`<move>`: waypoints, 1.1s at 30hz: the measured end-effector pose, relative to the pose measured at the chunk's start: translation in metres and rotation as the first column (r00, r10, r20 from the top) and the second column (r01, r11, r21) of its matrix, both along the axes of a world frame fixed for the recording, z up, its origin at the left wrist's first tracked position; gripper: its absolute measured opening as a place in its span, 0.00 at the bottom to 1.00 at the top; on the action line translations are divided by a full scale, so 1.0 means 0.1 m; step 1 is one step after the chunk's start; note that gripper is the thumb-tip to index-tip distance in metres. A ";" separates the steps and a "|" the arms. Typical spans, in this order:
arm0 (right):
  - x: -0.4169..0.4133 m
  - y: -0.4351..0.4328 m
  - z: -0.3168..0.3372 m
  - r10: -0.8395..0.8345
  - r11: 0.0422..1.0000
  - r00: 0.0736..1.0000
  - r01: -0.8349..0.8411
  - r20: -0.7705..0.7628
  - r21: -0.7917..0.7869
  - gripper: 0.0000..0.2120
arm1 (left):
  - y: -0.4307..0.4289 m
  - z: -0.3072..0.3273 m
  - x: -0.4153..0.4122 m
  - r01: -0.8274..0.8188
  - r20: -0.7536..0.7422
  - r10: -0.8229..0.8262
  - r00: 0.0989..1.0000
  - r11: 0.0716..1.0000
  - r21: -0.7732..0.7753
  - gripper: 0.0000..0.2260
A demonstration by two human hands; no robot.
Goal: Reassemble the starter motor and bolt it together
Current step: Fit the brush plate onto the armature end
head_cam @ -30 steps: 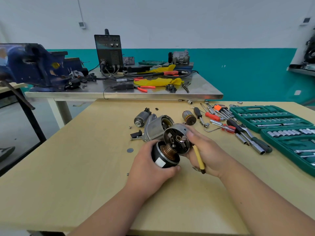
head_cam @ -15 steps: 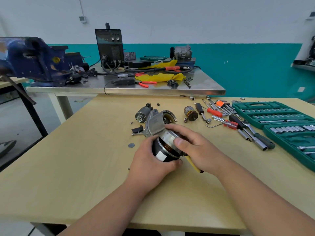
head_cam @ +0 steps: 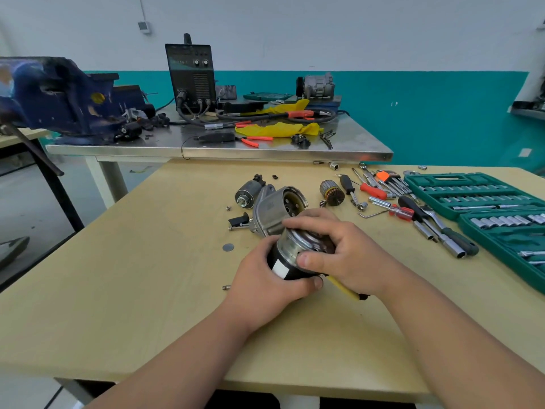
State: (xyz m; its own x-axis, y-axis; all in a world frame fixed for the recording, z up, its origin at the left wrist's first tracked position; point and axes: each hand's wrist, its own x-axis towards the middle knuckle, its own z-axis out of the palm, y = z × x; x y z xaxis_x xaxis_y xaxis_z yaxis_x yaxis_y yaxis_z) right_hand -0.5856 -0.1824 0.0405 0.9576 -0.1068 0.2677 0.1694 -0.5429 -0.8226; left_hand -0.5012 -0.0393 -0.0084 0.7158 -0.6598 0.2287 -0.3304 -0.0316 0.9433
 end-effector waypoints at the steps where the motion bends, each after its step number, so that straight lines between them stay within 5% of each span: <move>1: 0.01 0.00 0.00 -0.009 1.000 1.000 0.009 -0.012 -0.005 0.21 | 0.00 0.00 0.00 -0.006 -0.006 0.006 1.000 1.000 -0.003 0.30; 7: 0.06 0.02 -0.04 -0.025 0.999 0.997 0.022 -0.071 -0.045 0.18 | -0.02 0.01 0.00 -0.042 -0.034 0.042 0.999 0.999 -0.004 0.29; 12: 0.06 -0.06 0.06 0.095 0.988 0.985 -0.076 -0.146 0.131 0.17 | -0.01 0.04 0.03 0.040 -0.119 -0.042 0.992 0.999 -0.016 0.27; 18: 0.13 -0.03 0.05 -0.022 0.997 0.991 0.030 -0.133 0.065 0.17 | -0.02 0.00 0.07 0.152 -0.277 -0.160 0.947 0.987 -0.051 0.24; 27: 0.20 0.07 0.04 -0.246 0.960 0.961 0.223 -0.127 -0.166 0.19 | -0.08 -0.02 0.02 0.112 -0.309 -0.119 0.944 0.993 -0.039 0.24; 33: 0.15 -0.01 0.08 -0.140 0.984 0.966 0.111 -0.215 -0.139 0.19 | -0.06 -0.04 0.06 0.127 -0.276 -0.136 0.952 0.991 -0.052 0.24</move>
State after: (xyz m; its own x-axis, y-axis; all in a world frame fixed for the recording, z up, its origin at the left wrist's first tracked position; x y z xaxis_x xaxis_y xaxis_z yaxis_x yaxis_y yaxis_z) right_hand -0.5706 -0.1834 0.0484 0.9756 -0.2091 0.0674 -0.0869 -0.6488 -0.7559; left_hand -0.4956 -0.0457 -0.0122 0.6614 -0.7479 0.0566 -0.0541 0.0277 0.9981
